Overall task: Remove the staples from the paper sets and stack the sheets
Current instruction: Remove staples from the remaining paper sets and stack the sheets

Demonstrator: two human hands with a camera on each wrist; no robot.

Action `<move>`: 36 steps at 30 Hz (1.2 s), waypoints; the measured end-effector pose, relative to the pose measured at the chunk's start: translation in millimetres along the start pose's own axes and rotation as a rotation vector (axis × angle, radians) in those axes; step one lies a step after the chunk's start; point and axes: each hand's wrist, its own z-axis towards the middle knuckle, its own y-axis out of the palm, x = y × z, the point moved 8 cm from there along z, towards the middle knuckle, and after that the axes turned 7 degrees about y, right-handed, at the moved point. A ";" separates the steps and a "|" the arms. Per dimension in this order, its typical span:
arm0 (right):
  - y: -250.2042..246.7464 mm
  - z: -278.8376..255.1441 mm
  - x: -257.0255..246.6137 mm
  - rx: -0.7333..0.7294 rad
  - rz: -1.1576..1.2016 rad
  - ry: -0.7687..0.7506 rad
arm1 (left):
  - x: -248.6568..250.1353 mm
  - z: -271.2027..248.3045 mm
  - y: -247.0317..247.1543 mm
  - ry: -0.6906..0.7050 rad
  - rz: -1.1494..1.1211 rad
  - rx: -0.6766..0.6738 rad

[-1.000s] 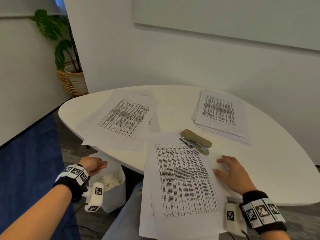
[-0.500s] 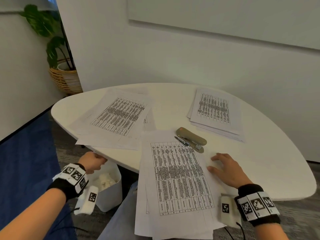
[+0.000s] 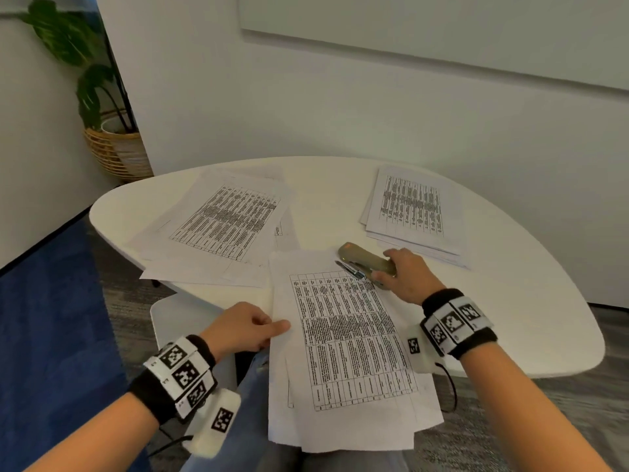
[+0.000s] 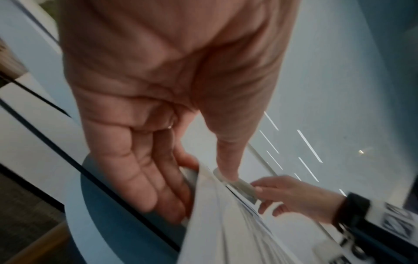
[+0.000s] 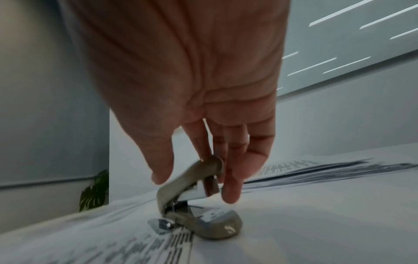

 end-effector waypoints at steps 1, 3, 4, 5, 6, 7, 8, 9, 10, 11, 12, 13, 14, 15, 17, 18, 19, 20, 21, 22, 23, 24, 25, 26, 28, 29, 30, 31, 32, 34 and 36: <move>2.6 2.7 -2.0 -0.012 -0.048 0.004 | 2.0 0.4 4.0 0.013 0.000 0.017; 7.0 7.6 -1.6 -0.027 -0.103 0.027 | 9.0 -1.9 10.4 0.035 -0.023 0.067; 7.5 9.3 0.2 -0.024 -0.118 0.038 | 12.2 -2.6 12.4 0.043 -0.021 0.090; 5.9 10.3 3.2 -0.011 -0.131 0.048 | 15.0 -2.2 13.8 0.052 -0.024 0.105; 3.1 11.1 7.9 0.002 -0.141 0.066 | 16.5 -1.8 13.8 0.055 -0.034 0.110; -0.1 11.2 14.3 0.013 -0.148 0.087 | 17.4 -1.9 12.7 0.057 -0.046 0.101; -3.2 11.0 22.0 0.021 -0.158 0.109 | 19.4 -1.6 10.3 0.075 -0.055 0.095; -5.9 10.5 30.8 0.022 -0.167 0.133 | 20.1 0.4 7.8 0.095 -0.054 0.085; -8.3 9.6 39.9 0.022 -0.167 0.155 | 23.8 0.9 5.2 0.123 -0.048 0.079; -10.7 8.3 48.6 0.024 -0.161 0.177 | 29.9 -0.2 1.9 0.158 -0.032 0.082; -13.0 6.8 56.8 0.031 -0.153 0.198 | 37.5 -2.2 -2.6 0.195 -0.014 0.102; -15.9 4.8 64.4 0.045 -0.146 0.221 | 44.2 -3.8 -8.1 0.225 0.007 0.131; -19.2 3.2 71.7 0.067 -0.140 0.244 | 51.2 -3.9 -14.5 0.261 0.022 0.168; -22.4 1.5 79.1 0.093 -0.129 0.273 | 56.7 -3.9 -20.2 0.283 0.041 0.197; -26.5 -1.7 94.7 0.135 -0.092 0.344 | 68.3 -7.1 -30.5 0.315 0.065 0.252; -27.1 -2.7 102.2 0.147 -0.072 0.375 | 74.3 -9.8 -35.0 0.332 0.066 0.278; -27.5 -3.8 107.9 0.152 -0.054 0.397 | 78.4 -11.1 -39.0 0.341 0.060 0.301; -26.6 -4.6 112.5 0.144 -0.043 0.411 | 84.3 -13.8 -43.6 0.360 0.052 0.332; -25.1 -5.2 115.2 0.127 -0.034 0.414 | 88.6 -15.7 -48.3 0.371 0.031 0.364; -23.6 -5.4 116.8 0.108 -0.026 0.411 | 93.8 -18.0 -52.6 0.382 -0.004 0.390; -22.8 -5.9 116.8 0.096 -0.020 0.407 | 98.6 -18.1 -56.0 0.400 -0.049 0.402; -22.9 -5.6 115.3 0.096 -0.019 0.399 | 104.8 -17.5 -58.7 0.430 -0.087 0.405; -26.7 -6.0 110.3 0.127 -0.015 0.369 | 111.8 -17.6 -61.3 0.468 -0.119 0.408; -34.4 -7.7 102.2 0.192 0.027 0.323 | 120.1 -19.4 -64.0 0.504 -0.144 0.418; -57.8 -17.2 77.9 0.352 0.285 0.181 | 135.7 -21.8 -69.2 0.567 -0.195 0.443; -67.9 -23.7 62.5 0.363 0.490 0.112 | 142.3 -21.9 -71.9 0.592 -0.220 0.461; -73.0 -27.5 47.8 0.309 0.700 0.060 | 148.9 -22.2 -74.1 0.613 -0.244 0.477; -75.3 -30.8 34.0 0.230 0.867 0.028 | 153.5 -21.4 -75.9 0.625 -0.275 0.492; -75.2 -31.6 24.1 0.160 0.955 0.020 | 156.7 -20.2 -77.4 0.630 -0.312 0.507; -74.7 -33.0 9.0 0.106 0.935 0.010 | 158.4 -16.5 -80.6 0.626 -0.381 0.532; -75.2 -31.4 3.9 0.137 0.883 0.010 | 159.5 -14.8 -82.9 0.644 -0.420 0.544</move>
